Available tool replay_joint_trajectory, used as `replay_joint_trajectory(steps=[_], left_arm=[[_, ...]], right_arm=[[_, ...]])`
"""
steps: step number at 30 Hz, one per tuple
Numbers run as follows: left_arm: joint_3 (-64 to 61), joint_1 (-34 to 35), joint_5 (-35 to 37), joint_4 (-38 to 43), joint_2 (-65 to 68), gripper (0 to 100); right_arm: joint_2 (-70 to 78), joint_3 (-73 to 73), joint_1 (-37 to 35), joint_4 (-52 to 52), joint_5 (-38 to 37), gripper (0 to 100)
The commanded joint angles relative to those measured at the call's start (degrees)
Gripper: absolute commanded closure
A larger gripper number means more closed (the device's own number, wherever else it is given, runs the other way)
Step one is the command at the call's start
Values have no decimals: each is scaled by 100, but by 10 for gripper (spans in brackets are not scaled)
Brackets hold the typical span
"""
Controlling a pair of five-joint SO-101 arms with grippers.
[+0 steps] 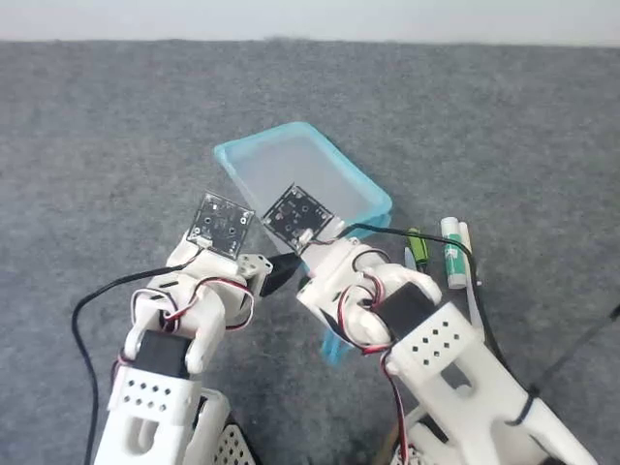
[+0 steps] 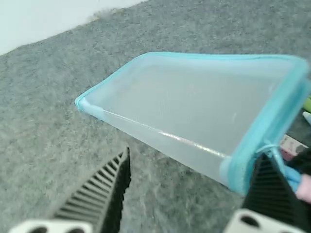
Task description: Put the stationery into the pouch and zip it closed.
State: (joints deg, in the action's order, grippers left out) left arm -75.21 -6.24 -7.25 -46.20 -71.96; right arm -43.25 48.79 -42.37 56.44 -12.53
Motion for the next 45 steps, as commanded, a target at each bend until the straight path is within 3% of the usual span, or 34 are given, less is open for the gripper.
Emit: replay_joint_trajectory(steps=[1,7,13,22,29,45], left_arm=[[13,132,35,229,26,629],[-215,651,62,668,26,629],[-233,624,44,589,9,629],[31,-325,-457,-967,-905,626],[-242,-281,-475,-756,-1284,628],[57,-185,-448,448,686,628]], right_arm=[[-365,-387,66,312,-176,993],[-338,-527,426,514,-343,993],[-330,-527,462,620,-352,993],[251,-1029,462,637,-325,993],[567,-1442,418,936,-220,993],[48,-1670,268,1543,-255,993]])
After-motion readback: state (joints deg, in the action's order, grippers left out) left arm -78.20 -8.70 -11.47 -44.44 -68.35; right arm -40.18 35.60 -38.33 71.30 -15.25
